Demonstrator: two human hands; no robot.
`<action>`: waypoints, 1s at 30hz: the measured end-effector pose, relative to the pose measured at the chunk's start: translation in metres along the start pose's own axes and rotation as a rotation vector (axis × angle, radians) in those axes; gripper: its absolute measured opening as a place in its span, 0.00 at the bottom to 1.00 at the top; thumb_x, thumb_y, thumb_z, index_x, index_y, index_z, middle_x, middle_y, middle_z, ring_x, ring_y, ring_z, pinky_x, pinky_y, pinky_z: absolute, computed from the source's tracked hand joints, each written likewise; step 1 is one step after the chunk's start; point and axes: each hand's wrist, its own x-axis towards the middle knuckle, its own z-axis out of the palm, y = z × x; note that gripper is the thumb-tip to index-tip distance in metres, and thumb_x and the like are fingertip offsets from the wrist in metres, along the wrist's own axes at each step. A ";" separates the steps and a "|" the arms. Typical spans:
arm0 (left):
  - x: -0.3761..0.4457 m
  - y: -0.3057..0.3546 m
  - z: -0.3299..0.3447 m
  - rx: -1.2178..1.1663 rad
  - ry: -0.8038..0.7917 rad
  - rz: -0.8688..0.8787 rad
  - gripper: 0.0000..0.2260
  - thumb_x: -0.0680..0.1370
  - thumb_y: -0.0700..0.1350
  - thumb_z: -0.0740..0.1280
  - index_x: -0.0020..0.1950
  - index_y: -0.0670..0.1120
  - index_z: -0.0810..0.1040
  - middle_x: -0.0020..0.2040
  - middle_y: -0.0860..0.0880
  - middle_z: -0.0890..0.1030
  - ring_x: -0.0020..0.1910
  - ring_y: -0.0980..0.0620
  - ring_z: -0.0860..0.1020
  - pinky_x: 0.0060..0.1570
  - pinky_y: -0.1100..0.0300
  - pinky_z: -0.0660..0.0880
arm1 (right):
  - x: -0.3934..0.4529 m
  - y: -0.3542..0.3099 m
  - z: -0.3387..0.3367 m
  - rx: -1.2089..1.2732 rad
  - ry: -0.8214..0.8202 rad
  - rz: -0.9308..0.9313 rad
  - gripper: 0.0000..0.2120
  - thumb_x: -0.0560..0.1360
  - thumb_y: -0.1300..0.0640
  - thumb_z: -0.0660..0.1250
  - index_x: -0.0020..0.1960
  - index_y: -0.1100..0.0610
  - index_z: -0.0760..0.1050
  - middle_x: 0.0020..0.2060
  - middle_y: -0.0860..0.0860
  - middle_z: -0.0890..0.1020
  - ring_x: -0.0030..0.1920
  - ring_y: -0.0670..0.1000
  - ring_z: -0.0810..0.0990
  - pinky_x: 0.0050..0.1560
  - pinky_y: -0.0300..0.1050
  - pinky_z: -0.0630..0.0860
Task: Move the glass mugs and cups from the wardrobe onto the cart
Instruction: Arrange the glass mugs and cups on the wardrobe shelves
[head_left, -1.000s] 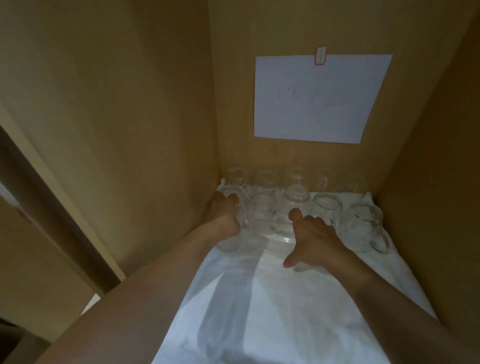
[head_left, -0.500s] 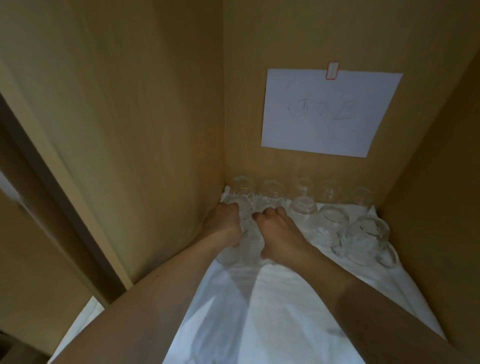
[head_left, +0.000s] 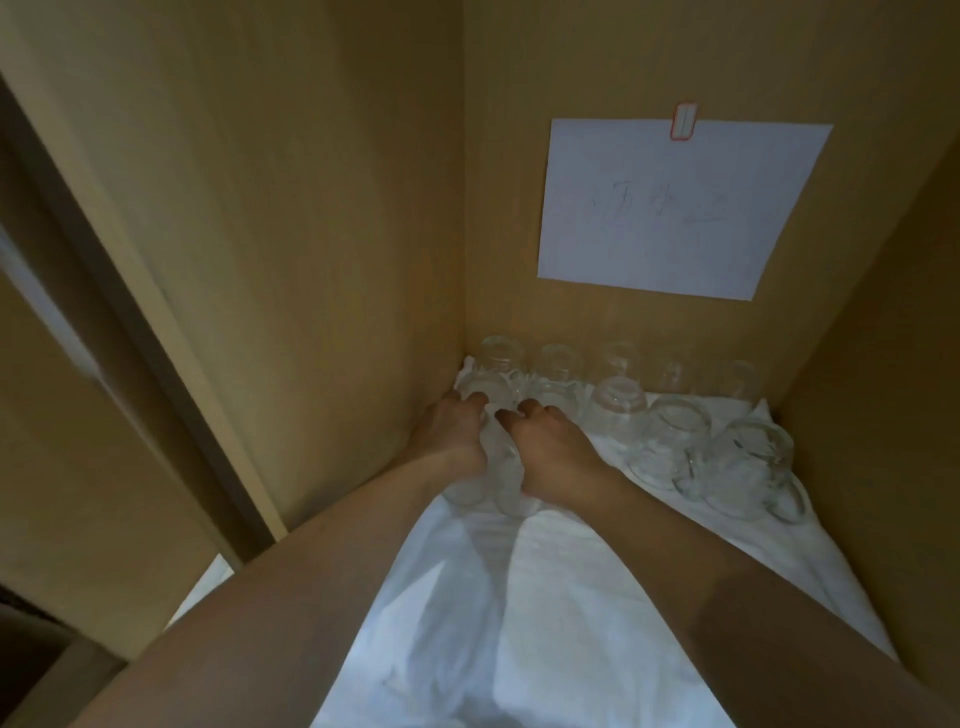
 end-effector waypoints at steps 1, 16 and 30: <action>-0.004 -0.001 -0.002 0.011 0.008 0.007 0.39 0.70 0.44 0.77 0.78 0.49 0.64 0.71 0.42 0.69 0.67 0.43 0.72 0.60 0.53 0.76 | -0.001 -0.001 0.001 -0.002 0.001 -0.004 0.40 0.68 0.62 0.74 0.77 0.54 0.62 0.68 0.58 0.69 0.65 0.62 0.71 0.59 0.54 0.77; -0.082 0.014 -0.003 -0.032 0.241 0.006 0.35 0.72 0.47 0.76 0.77 0.48 0.67 0.70 0.44 0.73 0.70 0.43 0.70 0.69 0.53 0.67 | -0.042 0.003 0.011 0.139 0.109 -0.068 0.51 0.70 0.50 0.76 0.81 0.45 0.46 0.81 0.55 0.43 0.80 0.62 0.45 0.76 0.60 0.56; -0.166 0.004 0.017 0.071 0.226 -0.054 0.31 0.73 0.52 0.74 0.74 0.50 0.68 0.65 0.48 0.75 0.66 0.45 0.71 0.64 0.52 0.70 | -0.103 -0.032 0.022 0.098 0.188 -0.082 0.49 0.70 0.44 0.75 0.81 0.46 0.47 0.80 0.55 0.46 0.79 0.62 0.45 0.75 0.61 0.55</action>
